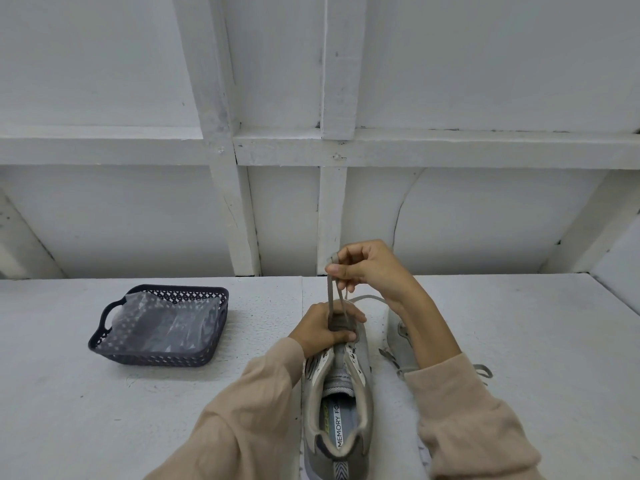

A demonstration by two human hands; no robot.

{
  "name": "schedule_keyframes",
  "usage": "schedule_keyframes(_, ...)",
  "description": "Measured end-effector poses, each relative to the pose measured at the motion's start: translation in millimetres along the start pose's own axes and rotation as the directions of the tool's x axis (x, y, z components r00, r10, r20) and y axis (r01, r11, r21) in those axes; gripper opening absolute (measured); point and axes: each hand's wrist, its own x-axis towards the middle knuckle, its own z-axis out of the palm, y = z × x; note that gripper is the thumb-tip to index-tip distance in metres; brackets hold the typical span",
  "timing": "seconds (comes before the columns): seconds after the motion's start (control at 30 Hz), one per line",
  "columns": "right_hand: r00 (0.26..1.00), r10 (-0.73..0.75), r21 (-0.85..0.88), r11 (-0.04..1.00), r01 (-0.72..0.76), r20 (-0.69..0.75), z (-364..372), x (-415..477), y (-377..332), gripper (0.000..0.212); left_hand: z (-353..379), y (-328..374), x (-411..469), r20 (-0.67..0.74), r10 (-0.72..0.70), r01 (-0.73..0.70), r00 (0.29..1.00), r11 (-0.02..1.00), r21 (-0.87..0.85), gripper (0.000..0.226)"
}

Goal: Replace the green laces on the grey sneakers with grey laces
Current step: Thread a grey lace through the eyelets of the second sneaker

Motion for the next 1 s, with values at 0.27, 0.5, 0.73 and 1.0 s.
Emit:
schedule_keyframes(0.27,0.996,-0.091,0.117,0.989,0.089,0.009,-2,-5,-26,0.006,-2,-2,0,-0.001,-0.022,0.022,1.000,0.999,-0.026,0.035)
schedule_keyframes(0.5,0.998,-0.059,0.179,0.982,0.060,-0.012,1,-2,-17,0.003,-3,-3,-2,0.012,-0.036,0.036,0.999,0.999,-0.034,0.032)
schedule_keyframes(0.73,1.000,-0.024,0.238,0.971,0.026,-0.010,-3,-3,-14,0.005,-16,43,0,0.005,-0.084,0.077,0.996,0.885,-0.460,0.033)
schedule_keyframes(1.0,0.991,-0.039,0.125,0.991,0.055,-0.126,-3,0,-12,0.018,-18,69,3,-0.207,-0.071,-0.059,0.976,0.826,-0.561,0.024)
